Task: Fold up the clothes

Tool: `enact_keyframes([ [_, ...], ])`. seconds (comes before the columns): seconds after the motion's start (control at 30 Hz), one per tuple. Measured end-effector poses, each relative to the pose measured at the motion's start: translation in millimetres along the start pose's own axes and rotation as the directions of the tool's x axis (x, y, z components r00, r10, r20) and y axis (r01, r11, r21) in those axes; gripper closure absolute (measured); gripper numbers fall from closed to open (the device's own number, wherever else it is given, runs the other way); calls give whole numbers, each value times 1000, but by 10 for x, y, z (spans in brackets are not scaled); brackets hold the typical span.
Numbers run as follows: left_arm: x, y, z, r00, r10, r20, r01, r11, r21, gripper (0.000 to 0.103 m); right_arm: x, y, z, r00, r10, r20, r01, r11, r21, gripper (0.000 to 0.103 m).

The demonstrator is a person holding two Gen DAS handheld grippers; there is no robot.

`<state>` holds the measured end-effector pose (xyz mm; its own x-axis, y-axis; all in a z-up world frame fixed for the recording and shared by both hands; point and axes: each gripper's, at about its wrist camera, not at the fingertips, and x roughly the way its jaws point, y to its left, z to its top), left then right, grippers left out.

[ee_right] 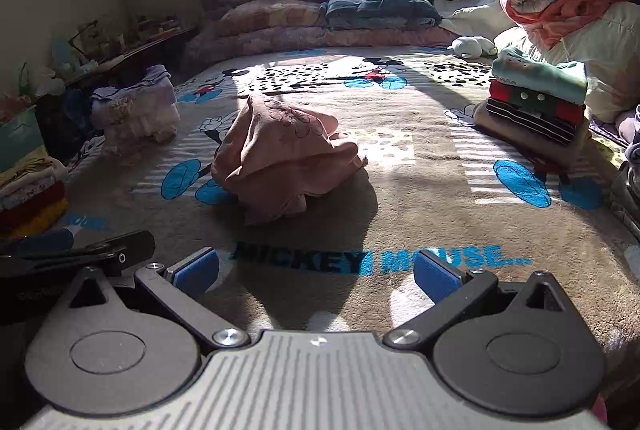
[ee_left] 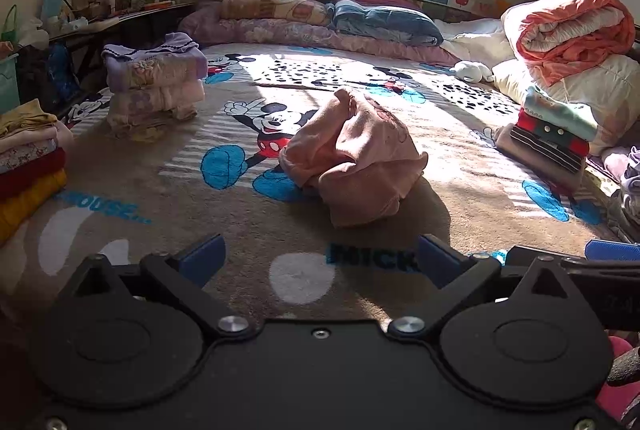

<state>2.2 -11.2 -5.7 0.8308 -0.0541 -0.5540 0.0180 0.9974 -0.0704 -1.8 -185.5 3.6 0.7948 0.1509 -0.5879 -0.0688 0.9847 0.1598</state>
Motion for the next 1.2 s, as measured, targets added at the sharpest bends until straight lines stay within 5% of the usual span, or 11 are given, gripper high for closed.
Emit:
enact_keyframes([
  [1.2,150,-33,27,1000,-8,-18,8,1000,3,0,130,-53,43,1000,28,-11,-28,1000,3,0],
])
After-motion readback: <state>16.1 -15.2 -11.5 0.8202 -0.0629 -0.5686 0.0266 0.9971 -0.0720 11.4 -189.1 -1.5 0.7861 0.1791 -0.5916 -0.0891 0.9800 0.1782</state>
